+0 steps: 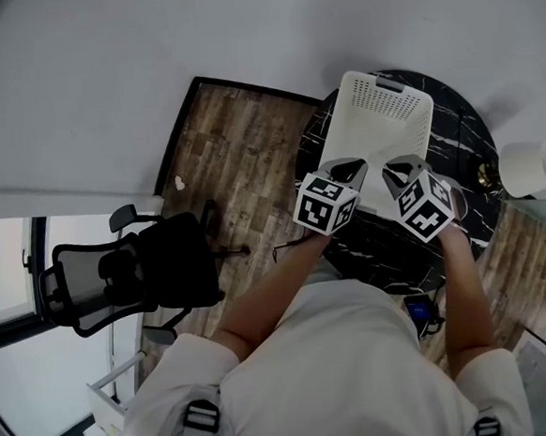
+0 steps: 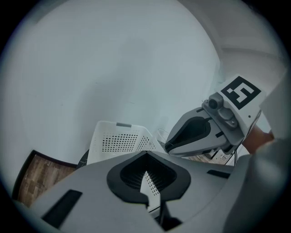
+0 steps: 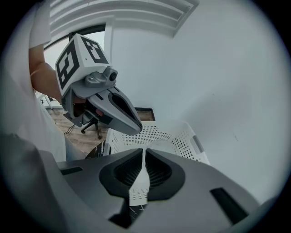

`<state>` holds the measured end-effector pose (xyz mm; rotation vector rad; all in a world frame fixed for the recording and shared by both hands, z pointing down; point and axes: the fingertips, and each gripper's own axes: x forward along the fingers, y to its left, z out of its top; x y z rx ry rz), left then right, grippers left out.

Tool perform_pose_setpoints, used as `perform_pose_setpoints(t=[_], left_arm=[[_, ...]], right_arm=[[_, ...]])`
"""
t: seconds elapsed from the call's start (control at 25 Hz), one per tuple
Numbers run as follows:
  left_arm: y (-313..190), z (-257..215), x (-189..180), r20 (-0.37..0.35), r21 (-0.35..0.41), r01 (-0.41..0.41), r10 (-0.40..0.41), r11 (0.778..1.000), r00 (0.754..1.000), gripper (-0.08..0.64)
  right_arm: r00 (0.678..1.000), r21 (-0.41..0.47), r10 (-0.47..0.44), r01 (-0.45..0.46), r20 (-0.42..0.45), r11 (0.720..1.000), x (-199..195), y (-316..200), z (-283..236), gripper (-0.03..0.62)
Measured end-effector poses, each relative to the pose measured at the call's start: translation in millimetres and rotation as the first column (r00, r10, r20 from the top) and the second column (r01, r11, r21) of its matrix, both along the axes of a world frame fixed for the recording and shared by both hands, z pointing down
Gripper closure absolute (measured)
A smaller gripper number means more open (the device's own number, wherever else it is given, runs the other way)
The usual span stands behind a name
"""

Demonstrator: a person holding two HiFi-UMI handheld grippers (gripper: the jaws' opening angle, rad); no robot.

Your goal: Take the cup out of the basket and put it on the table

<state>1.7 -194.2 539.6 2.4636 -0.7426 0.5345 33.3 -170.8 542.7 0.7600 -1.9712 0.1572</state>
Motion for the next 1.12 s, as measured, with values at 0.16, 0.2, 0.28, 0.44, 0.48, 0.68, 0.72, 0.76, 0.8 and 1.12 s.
perform_pose_setpoints(t=[0.16, 0.2, 0.28, 0.44, 0.48, 0.68, 0.72, 0.76, 0.8, 1.12], left_arm=[[3, -8, 0, 0.001, 0.019, -0.003, 0.003, 1.0, 1.0, 0.554], [3, -9, 1, 0.002, 0.022, -0.004, 0.004, 1.0, 1.0, 0.554], [4, -11, 2, 0.002, 0.026, -0.006, 0.006, 1.0, 1.0, 0.554], [8, -16, 10, 0.0, 0.036, -0.017, 0.017, 0.999, 1.0, 0.554], [10, -17, 14, -0.001, 0.039, -0.023, 0.023, 0.999, 1.0, 0.554], [17, -22, 33, -0.008, 0.048, -0.061, 0.061, 0.997, 0.998, 0.554], [19, -23, 38, -0.009, 0.049, -0.071, 0.071, 0.996, 0.997, 0.554], [22, -23, 44, -0.009, 0.049, -0.081, 0.082, 0.995, 0.997, 0.554], [25, -23, 49, -0.009, 0.05, -0.092, 0.093, 0.994, 0.996, 0.554], [52, -28, 102, -0.021, 0.057, -0.201, 0.202, 0.978, 0.979, 0.554]], right_arm=[[1.0, 0.031, 0.005, -0.005, 0.005, 0.999, 2, 7, -17, 0.569], [1.0, 0.037, 0.007, -0.007, 0.007, 0.999, 2, 7, -20, 0.569], [1.0, 0.045, 0.009, -0.01, 0.01, 0.999, 3, 9, -25, 0.569], [1.0, 0.061, 0.015, -0.015, 0.007, 0.998, 8, 16, -33, 0.569], [1.0, 0.063, 0.018, -0.018, 0.005, 0.998, 10, 18, -34, 0.569], [0.998, 0.067, 0.055, -0.055, -0.002, 0.996, 30, 27, -39, 0.568], [0.998, 0.069, 0.065, -0.064, -0.005, 0.996, 35, 29, -40, 0.569], [0.997, 0.071, 0.074, -0.073, -0.009, 0.995, 40, 32, -41, 0.569], [0.996, 0.072, 0.084, -0.082, -0.012, 0.994, 46, 35, -42, 0.569], [0.979, 0.074, 0.201, -0.198, -0.026, 0.977, 96, 69, -44, 0.569]])
